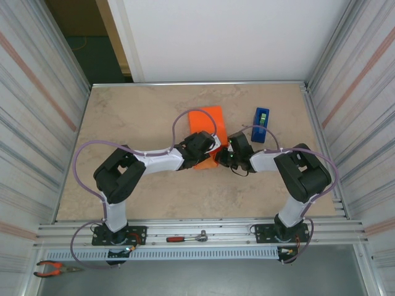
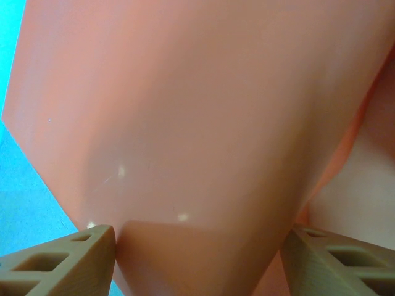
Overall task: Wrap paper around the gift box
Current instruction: Fold the wrapping paper for the gift box.
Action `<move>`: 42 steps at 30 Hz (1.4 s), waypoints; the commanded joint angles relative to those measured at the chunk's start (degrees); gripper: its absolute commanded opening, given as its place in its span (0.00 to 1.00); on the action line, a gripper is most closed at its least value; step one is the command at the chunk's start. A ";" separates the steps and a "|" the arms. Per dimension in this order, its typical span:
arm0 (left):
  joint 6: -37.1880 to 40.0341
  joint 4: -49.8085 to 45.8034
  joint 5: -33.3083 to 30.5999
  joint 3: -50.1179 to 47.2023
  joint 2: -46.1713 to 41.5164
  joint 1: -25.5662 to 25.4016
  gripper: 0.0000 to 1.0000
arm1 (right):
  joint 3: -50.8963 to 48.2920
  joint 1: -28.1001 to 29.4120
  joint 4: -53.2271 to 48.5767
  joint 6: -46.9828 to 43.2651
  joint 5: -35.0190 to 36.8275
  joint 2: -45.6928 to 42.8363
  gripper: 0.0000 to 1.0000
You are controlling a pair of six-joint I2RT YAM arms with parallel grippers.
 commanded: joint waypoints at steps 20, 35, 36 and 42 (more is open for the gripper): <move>-16.14 -12.07 14.28 1.16 -14.56 2.03 0.76 | -7.09 -10.60 -12.37 -3.04 -5.96 -18.71 0.00; -17.70 -22.98 21.41 22.03 1.50 10.43 0.77 | -1.30 -12.93 -11.39 -4.46 -10.14 -9.47 0.00; -17.46 -23.44 21.45 22.76 2.59 10.51 0.77 | -0.79 -12.09 -11.25 -4.25 -9.90 -8.92 0.00; -16.74 -24.82 22.15 23.11 5.71 10.50 0.77 | 2.12 -8.69 -10.27 -3.16 -8.32 -6.41 0.00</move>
